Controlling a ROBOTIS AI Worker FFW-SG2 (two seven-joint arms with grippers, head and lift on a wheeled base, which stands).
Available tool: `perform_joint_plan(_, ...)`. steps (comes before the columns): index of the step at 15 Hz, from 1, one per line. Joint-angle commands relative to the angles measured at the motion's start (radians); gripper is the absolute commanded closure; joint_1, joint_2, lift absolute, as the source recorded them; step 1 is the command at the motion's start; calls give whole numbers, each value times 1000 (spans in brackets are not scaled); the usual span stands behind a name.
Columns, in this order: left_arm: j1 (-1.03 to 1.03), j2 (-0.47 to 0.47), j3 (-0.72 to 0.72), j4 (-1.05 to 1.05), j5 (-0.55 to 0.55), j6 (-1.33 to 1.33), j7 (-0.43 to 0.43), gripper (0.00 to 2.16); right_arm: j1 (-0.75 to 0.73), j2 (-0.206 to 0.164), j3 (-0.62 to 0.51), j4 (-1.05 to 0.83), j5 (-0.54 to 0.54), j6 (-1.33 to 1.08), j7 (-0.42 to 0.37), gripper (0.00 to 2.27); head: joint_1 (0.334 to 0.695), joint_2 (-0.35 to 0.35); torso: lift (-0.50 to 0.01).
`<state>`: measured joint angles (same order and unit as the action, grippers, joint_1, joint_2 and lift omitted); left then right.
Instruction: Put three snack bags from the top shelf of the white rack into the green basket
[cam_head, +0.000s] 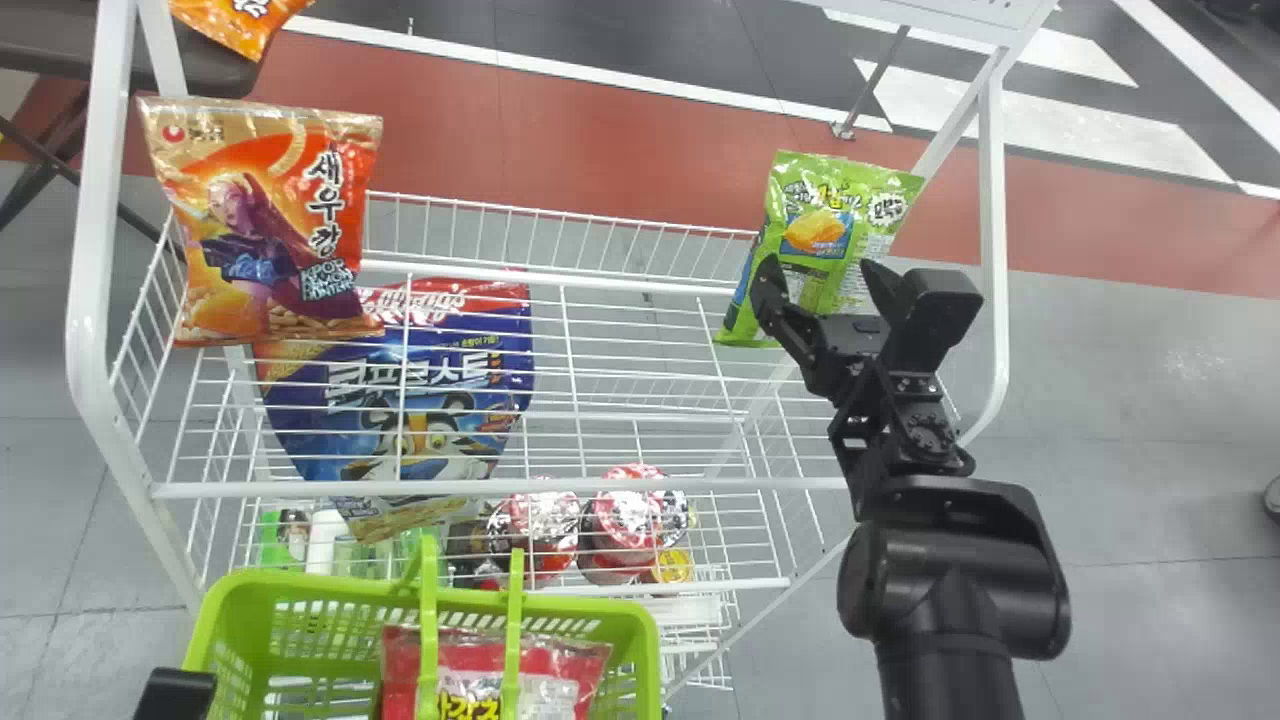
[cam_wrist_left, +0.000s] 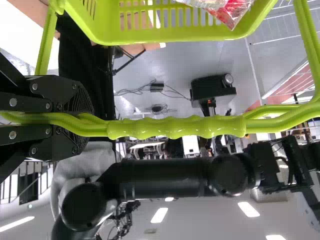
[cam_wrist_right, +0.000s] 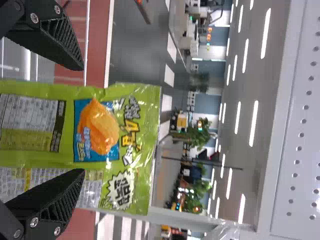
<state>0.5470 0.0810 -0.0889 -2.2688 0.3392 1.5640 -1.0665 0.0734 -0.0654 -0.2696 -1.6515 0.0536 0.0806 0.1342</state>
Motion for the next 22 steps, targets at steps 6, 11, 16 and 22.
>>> perform_joint_plan(6, -32, 3, 6, 0, 7, 7, -9, 2142, -119, -11, -26, 194, 42, 8, -1, 113, 695, -350, 0)
perform_joint_plan(11, -36, 3, 5, 0, 7, 7, 2, 2142, -103, -16, -63, 170, -1, 78, 122, 2084, 695, -350, 0)
perform_joint_plan(16, -38, 5, 12, 0, 7, 7, -4, 2142, -38, -7, -42, 81, -8, 137, 147, 2135, 695, -350, 0)
perform_joint_plan(22, -36, 5, 15, -5, 9, 7, -7, 2142, 167, -5, -37, -263, -124, 275, 174, 2159, 695, -350, 0)
